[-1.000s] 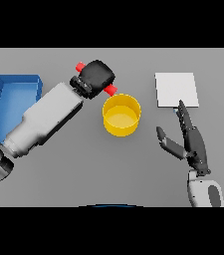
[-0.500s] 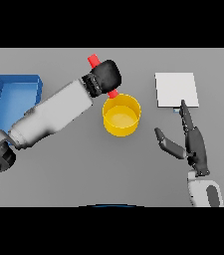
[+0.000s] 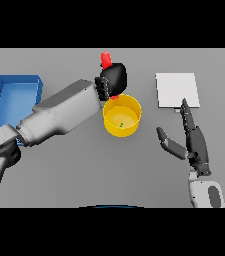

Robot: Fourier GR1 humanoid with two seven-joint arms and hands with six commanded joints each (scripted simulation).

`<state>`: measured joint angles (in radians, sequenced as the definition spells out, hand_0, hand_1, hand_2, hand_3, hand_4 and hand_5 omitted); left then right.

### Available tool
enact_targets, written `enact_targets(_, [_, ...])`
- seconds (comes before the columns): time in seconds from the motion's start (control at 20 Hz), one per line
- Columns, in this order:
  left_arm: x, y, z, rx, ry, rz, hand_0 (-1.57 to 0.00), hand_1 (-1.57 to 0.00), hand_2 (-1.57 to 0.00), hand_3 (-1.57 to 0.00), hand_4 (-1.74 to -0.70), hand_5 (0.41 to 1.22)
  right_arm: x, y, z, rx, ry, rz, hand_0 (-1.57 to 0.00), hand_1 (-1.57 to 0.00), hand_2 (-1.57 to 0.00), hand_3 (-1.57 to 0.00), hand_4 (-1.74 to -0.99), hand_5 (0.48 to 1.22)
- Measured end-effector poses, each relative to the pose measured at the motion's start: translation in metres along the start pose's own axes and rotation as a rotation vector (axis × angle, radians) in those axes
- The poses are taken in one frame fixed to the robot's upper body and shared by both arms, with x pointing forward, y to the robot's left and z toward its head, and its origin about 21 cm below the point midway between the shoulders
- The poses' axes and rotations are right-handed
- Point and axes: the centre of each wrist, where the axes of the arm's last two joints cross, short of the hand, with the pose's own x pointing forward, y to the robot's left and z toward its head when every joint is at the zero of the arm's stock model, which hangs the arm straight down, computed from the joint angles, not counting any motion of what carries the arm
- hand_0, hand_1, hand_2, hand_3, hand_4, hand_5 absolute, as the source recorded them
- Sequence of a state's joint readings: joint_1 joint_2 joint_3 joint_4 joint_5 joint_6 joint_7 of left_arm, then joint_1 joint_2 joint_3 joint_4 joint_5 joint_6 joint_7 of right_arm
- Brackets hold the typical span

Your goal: Pick up the red beaker and tilt it to pour out 1 green nut into yellow bowl. Pick up the yellow bowl and place it on the metallic measuring scale.

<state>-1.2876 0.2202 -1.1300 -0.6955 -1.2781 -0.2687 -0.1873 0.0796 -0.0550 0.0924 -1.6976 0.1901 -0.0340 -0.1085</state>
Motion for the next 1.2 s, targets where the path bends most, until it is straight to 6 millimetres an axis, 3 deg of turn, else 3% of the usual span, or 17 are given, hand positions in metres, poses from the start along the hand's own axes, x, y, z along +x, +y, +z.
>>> enact_targets(0.1, [-0.001,0.008,-0.001,0.001,0.007,-0.056,-1.57,-1.57,-1.57,-1.57,-1.73,1.221,-0.001,-0.002,0.001,-0.006,-0.002,0.001,0.00,0.00,0.00,0.00,-1.128,0.575])
enact_targets(0.25, [-0.026,0.032,0.005,0.018,0.021,-0.163,-1.57,-1.57,-1.57,-1.57,-1.73,1.221,-0.002,0.002,0.003,-0.007,0.008,0.003,0.00,0.00,0.00,0.00,-1.137,0.568])
enact_targets(0.45, [-0.093,0.059,0.030,0.025,0.143,-0.197,-1.57,-1.57,-1.57,-1.57,-1.72,1.221,0.001,0.003,-0.001,-0.007,-0.005,0.024,0.00,0.00,0.00,0.00,-1.130,0.554])
enact_targets(0.6, [-0.147,0.056,0.059,0.052,0.298,-0.090,-1.57,-1.57,-1.57,-1.57,-1.72,1.221,0.004,0.003,-0.002,0.009,-0.011,-0.004,0.00,0.00,0.00,0.00,-1.117,0.554])
enact_targets(0.7, [-0.180,0.052,0.078,0.046,0.421,0.071,-1.57,-1.57,-1.57,-1.57,-1.73,1.221,0.001,0.004,0.000,0.030,-0.013,-0.026,0.00,0.00,0.00,0.00,-1.104,0.563])
enact_targets(0.8, [-0.209,0.030,0.101,0.050,0.526,0.370,-1.57,-1.57,-1.57,-1.51,-1.73,1.221,0.000,0.003,0.000,0.033,-0.027,-0.015,0.00,0.00,0.00,0.00,-1.104,0.576])
enact_targets(0.95, [-0.241,-0.028,0.141,0.110,0.655,0.834,-1.57,-1.57,-1.57,-1.52,-1.74,1.221,0.000,0.006,-0.008,0.042,-0.014,-0.019,0.00,0.00,0.00,0.00,-1.116,0.582])
enact_targets(1.05, [-0.245,-0.072,0.160,0.173,0.700,1.083,-1.57,-1.57,-1.57,-1.54,-1.74,1.221,0.002,0.007,-0.009,0.045,-0.041,-0.011,0.00,0.00,0.00,0.00,-1.118,0.595])
enact_targets(1.2, [-0.230,-0.134,0.174,0.239,0.806,1.364,-1.57,-1.57,-1.57,-1.55,-1.74,1.221,-0.002,0.000,-0.009,0.052,-0.015,0.020,0.00,0.00,0.00,0.00,-1.132,0.614])
